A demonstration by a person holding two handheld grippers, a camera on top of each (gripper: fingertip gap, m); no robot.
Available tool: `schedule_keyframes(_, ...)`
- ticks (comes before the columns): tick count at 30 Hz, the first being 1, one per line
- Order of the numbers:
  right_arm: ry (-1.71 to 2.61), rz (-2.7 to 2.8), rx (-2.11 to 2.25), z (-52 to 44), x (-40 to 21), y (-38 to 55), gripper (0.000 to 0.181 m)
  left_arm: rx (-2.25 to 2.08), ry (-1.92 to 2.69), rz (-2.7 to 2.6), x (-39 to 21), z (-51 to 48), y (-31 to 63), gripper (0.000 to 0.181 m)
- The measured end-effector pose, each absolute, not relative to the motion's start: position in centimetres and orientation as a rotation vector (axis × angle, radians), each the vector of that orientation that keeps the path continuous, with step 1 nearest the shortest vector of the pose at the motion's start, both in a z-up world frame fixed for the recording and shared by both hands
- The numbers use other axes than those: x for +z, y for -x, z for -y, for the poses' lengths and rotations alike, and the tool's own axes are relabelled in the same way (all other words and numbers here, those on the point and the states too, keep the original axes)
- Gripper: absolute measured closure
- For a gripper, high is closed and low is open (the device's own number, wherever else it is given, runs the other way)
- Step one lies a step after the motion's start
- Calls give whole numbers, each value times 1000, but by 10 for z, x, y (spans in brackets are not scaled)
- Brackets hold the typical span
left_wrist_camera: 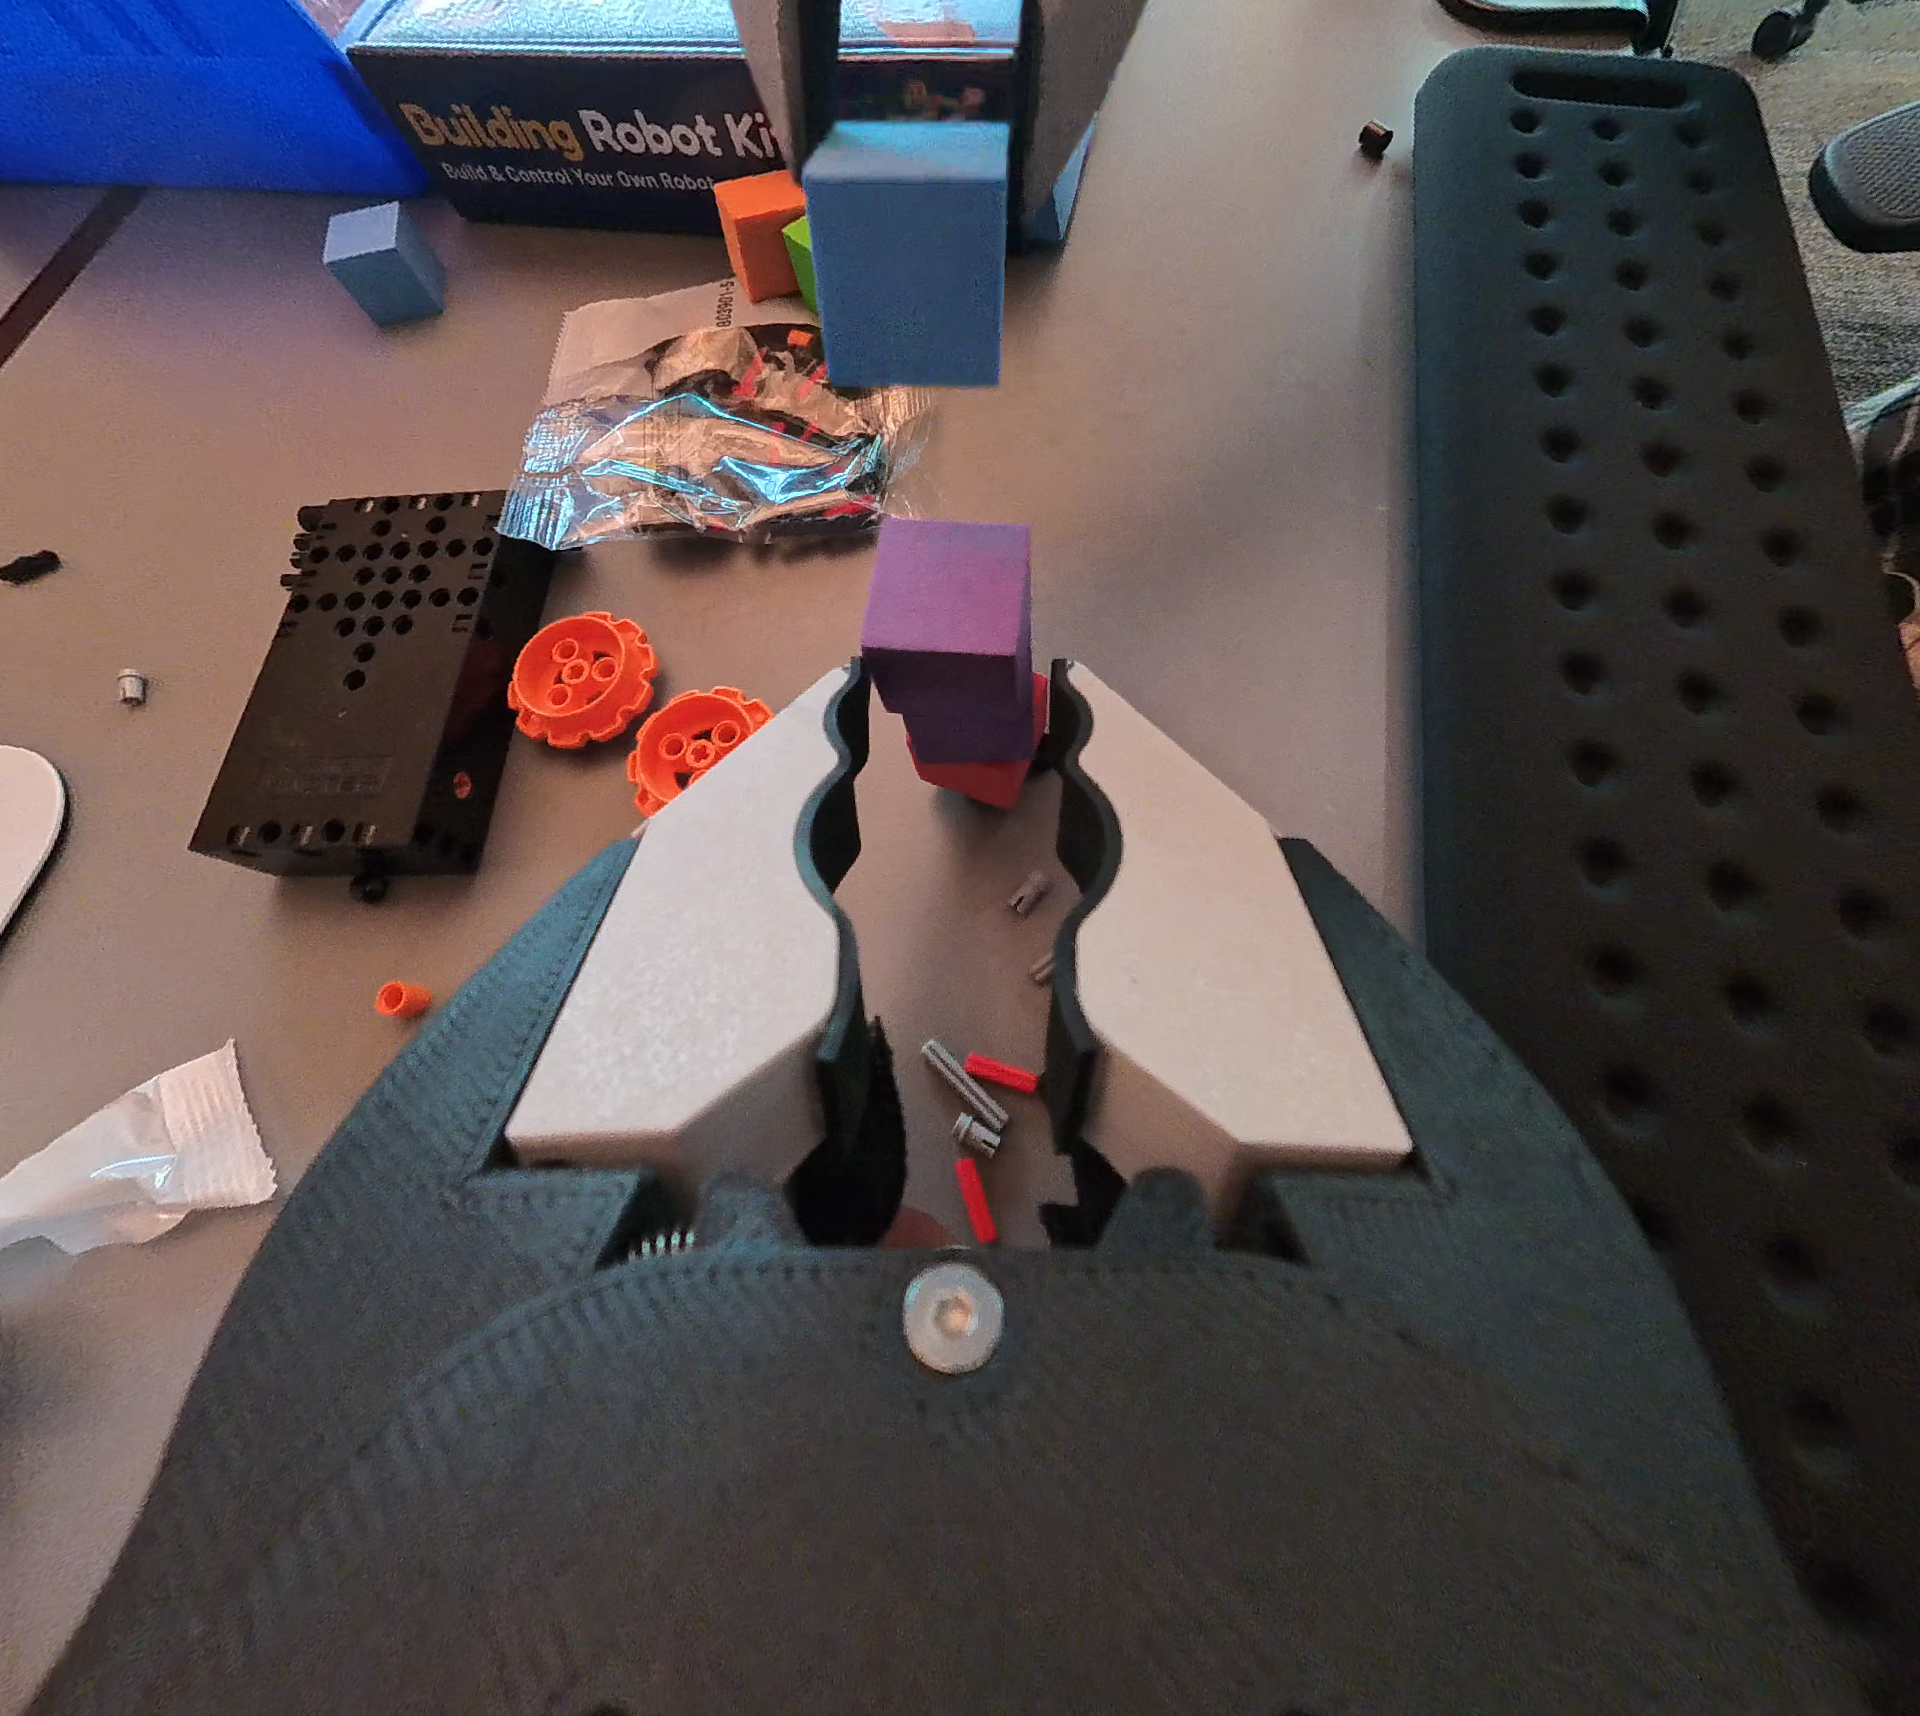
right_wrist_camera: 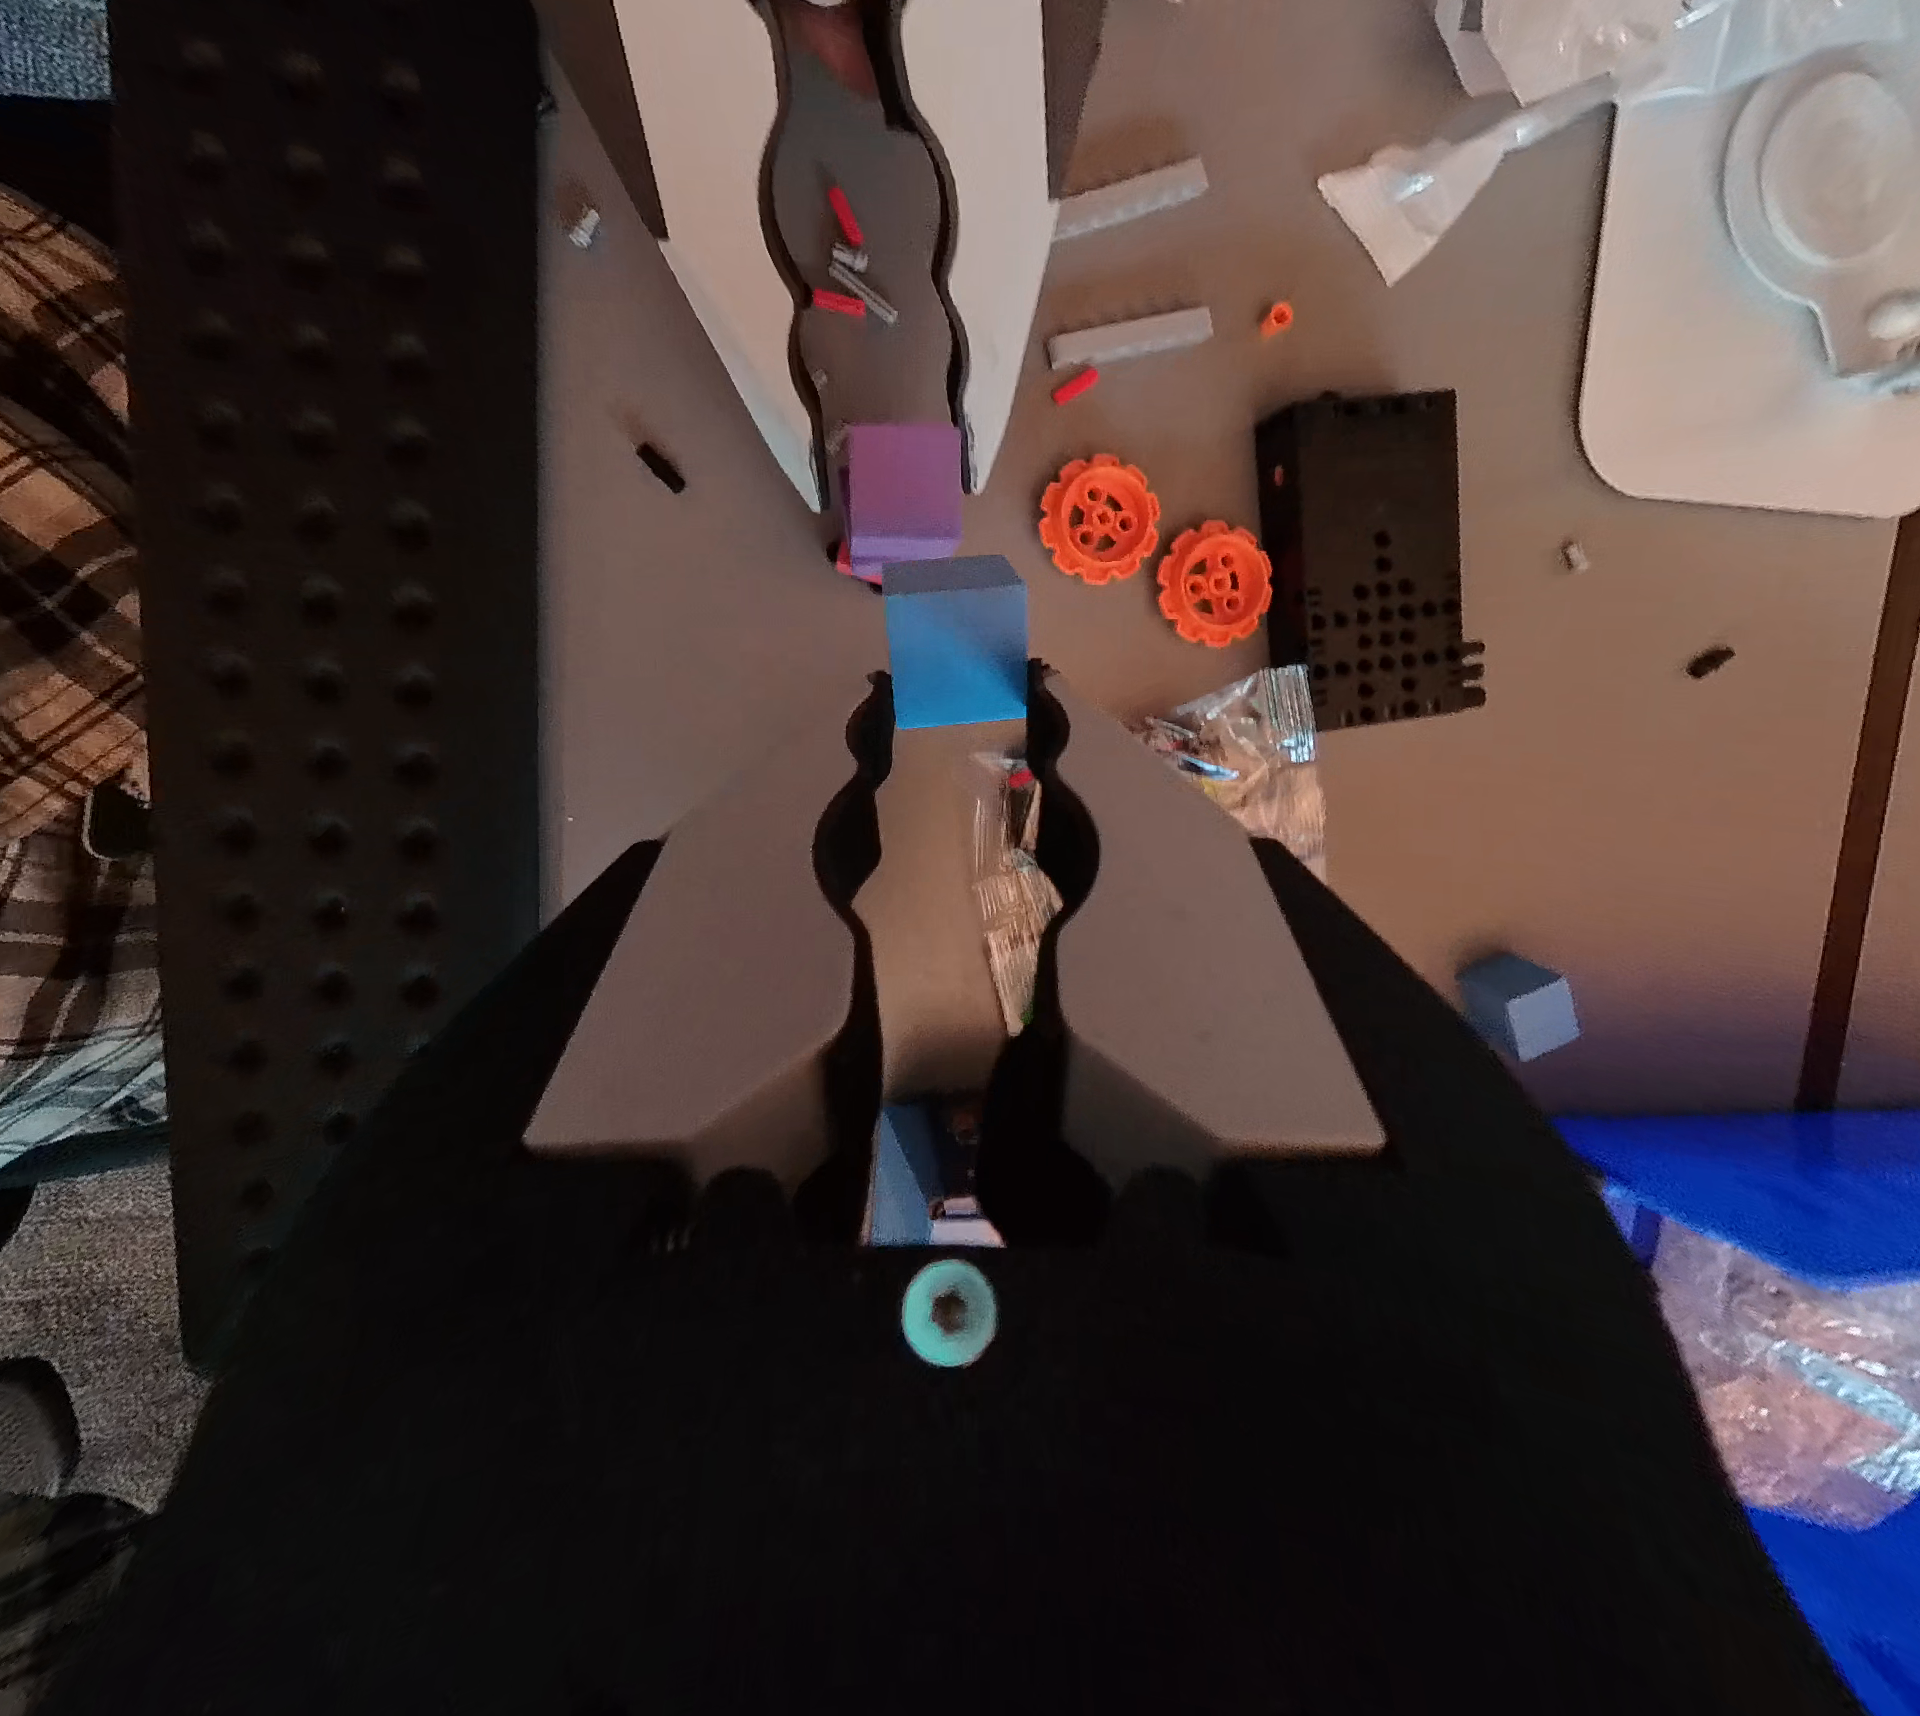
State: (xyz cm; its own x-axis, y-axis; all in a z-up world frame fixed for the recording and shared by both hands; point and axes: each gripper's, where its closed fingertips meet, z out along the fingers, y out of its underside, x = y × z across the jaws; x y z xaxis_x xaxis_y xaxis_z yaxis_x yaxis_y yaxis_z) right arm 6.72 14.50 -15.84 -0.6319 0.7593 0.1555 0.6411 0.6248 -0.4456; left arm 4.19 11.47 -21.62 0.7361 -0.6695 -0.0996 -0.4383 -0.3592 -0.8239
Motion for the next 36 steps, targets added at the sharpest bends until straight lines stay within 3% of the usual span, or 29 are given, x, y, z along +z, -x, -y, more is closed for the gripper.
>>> schedule_keyframes(18, 1053, 2671, 322, -118, -174, -45, 157, -321, 1992, -825, -213, -115, -40, 149)
schedule_keyframes(26, 1063, 2633, 324, -121, -166, -48, 148, -322, 1986, -819, -211, -115, -39, 147)
schedule_keyframes(31, 1137, 2568, 311, -149, -159, -66, 147, -325, 1973, -814, -207, -113, -38, 144)
schedule_keyframes(36, 1388, 2518, 119, -217, -191, -101, 143, -327, 1969, -807, -205, -112, -37, 143)
